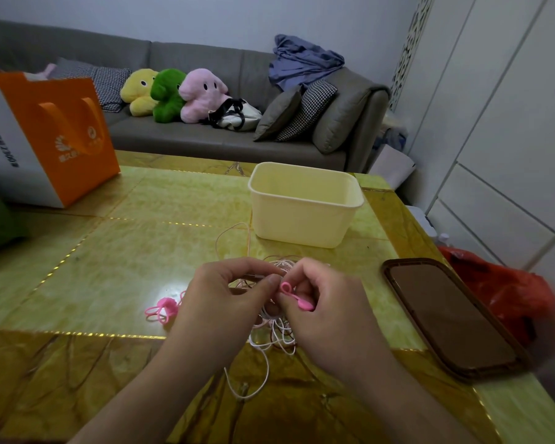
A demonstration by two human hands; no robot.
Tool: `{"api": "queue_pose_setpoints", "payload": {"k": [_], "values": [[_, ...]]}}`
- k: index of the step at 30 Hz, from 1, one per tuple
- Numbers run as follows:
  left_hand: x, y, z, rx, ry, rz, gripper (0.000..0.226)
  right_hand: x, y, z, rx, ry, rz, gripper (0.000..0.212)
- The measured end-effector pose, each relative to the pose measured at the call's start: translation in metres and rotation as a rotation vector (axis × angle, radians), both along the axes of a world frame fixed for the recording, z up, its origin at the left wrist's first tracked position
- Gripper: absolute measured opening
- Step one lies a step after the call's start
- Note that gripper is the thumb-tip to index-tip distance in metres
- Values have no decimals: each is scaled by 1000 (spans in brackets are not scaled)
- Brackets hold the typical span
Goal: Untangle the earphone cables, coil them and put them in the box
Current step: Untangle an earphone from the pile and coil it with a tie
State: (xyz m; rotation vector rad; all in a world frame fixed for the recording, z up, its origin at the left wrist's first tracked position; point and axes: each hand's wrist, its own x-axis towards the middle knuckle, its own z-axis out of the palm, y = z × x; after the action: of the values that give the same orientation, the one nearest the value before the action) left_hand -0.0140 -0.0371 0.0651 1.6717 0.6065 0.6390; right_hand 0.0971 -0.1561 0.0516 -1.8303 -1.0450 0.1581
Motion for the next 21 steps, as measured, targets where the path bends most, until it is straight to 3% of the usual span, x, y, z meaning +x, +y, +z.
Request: {"api": "queue_pose_setpoints", "payload": {"k": [7, 13, 17, 21], "values": [[0, 2, 0, -45, 3, -77, 16, -1, -1, -3, -2, -82, -73, 26], [-1, 7, -3, -33, 16, -57, 19, 0, -4, 5, 0, 138, 23, 16], [-1, 9, -3, -18, 20, -27, 18, 7, -5, 11, 33, 322, 82, 28], [0, 8, -4, -33, 29, -56, 15, 14, -7, 10, 2, 232, 21, 30]]}}
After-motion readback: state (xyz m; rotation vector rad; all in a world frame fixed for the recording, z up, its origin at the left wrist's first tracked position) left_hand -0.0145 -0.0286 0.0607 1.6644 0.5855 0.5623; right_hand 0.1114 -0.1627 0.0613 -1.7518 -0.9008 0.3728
